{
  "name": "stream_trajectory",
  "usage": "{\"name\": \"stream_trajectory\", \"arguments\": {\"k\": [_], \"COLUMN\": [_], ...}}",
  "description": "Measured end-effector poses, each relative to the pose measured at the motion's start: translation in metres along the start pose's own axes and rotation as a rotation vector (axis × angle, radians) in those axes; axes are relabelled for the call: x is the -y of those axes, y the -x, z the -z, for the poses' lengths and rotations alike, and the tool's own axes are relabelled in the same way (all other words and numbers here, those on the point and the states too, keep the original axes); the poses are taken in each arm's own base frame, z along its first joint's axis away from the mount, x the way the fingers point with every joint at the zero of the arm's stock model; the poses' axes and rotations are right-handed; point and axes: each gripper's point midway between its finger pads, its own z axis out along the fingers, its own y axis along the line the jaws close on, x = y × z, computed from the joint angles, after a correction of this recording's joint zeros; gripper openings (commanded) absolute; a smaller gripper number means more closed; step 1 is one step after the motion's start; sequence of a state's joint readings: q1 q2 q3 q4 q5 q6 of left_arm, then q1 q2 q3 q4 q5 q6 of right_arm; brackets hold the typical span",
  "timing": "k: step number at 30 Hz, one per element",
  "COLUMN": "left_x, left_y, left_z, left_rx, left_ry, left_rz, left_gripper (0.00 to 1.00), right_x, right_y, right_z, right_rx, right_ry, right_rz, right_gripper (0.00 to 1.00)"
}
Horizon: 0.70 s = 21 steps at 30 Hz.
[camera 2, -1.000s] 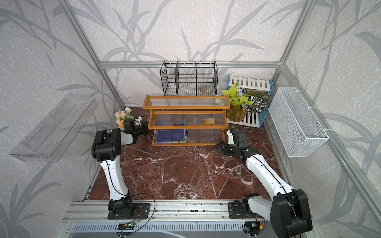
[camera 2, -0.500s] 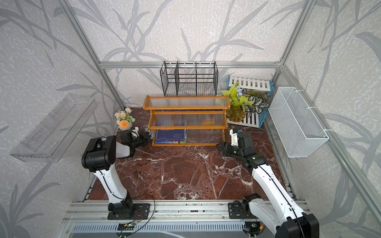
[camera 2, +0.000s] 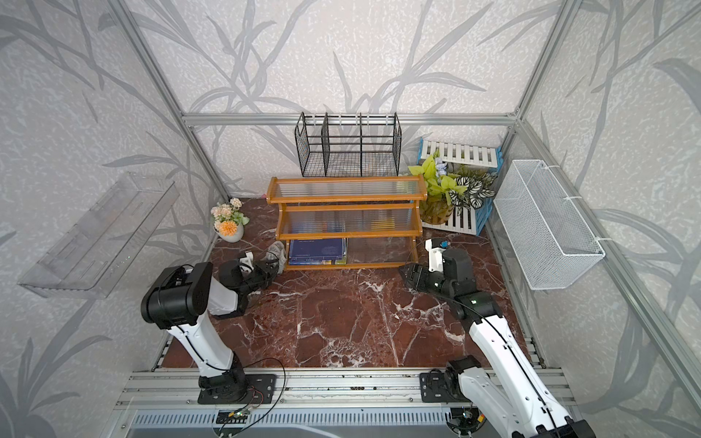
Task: Wipe the bookshelf clean with a cloth
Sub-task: Wipe the dust from the shelf.
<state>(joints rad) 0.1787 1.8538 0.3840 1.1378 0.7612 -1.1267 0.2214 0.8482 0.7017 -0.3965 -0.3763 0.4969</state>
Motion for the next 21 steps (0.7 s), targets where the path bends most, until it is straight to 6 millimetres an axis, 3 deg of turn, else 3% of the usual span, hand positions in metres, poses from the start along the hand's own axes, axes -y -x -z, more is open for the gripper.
{"name": "stream_trajectory", "arguments": {"k": [5, 14, 21], "left_x": [0.006, 0.065, 0.086], "left_y": [-0.012, -0.012, -0.027], "left_z": [0.014, 0.047, 0.064], "left_rx": [0.001, 0.055, 0.059], "left_ry": [-0.011, -0.023, -0.009], "left_rz": [0.011, -0.183, -0.256], "left_gripper": [0.17, 0.18, 0.18], "right_x": [-0.004, -0.009, -0.028], "right_y": [-0.002, -0.009, -0.028], "right_z": [0.000, 0.001, -0.008], "right_rx": [-0.010, -0.027, -0.096], "right_ry": [0.023, 0.054, 0.087], "right_rz": [-0.007, -0.003, 0.057], "right_gripper": [0.75, 0.76, 0.78]}}
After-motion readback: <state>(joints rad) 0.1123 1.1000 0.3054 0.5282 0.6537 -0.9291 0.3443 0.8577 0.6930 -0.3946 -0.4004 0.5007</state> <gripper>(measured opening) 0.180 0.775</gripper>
